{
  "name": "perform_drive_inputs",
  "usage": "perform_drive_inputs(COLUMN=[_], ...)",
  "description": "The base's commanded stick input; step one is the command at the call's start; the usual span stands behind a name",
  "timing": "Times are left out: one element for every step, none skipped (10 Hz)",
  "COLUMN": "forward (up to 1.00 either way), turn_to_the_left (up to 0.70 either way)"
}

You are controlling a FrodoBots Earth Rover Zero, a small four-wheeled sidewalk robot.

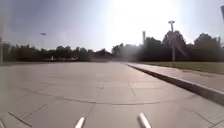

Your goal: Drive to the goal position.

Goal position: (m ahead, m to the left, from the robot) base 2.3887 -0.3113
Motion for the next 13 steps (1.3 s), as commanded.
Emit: perform_drive_inputs(forward=[0.70,0.70,0.70,0.70,0.70,0.70,0.70,0.70,0.70,0.70,0.70,0.70,0.70], turn_to_the_left=[0.00,0.00,0.00,0.00,0.00,0.00,0.00,0.00,0.00,0.00,0.00,0.00,0.00])
